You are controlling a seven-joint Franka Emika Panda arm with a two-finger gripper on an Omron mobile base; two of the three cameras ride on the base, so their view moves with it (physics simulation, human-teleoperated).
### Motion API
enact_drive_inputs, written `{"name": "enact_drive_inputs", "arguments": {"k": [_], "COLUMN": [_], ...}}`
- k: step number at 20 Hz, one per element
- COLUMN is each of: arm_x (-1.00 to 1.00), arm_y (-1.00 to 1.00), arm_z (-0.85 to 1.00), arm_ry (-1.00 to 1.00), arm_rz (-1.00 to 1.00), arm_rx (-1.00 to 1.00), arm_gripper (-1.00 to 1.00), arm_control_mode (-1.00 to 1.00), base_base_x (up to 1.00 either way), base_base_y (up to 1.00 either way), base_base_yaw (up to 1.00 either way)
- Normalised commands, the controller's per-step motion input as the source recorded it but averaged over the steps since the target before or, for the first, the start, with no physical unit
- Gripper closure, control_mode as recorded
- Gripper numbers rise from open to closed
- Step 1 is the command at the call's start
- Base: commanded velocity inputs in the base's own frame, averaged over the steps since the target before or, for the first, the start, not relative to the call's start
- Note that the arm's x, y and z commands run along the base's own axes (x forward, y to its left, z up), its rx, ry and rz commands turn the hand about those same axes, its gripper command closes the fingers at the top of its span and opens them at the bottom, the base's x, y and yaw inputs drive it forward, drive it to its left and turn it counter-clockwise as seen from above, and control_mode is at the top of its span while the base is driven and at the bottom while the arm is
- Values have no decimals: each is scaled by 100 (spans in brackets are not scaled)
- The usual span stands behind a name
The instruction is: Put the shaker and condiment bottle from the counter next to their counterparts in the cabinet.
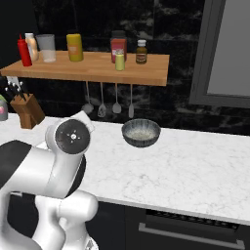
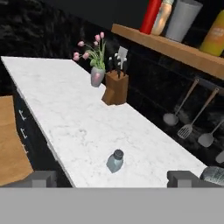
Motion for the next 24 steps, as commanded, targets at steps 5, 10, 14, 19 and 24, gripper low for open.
{"name": "enact_drive_inputs", "arguments": {"k": [5, 10, 14, 19, 24], "arm_x": [-11, -7, 0, 9, 34], "arm_y": [-19, -8, 6, 19, 39], "arm_z": [-100, -100, -100, -100, -100], "arm_ry": [-54, -40, -25, -23, -18], "arm_rz": [4, 2, 0, 0, -4], "arm_rx": [-12, -2, -3, -11, -16], "arm_gripper": [-100, -100, -100, -100, -100], "arm_control_mode": [-100, -100, -100, -100, -100], "base_base_x": [0, 0, 0, 0, 0], "base_base_y": [0, 0, 0, 0, 0], "base_base_yaw": [0, 0, 0, 0, 0]}}
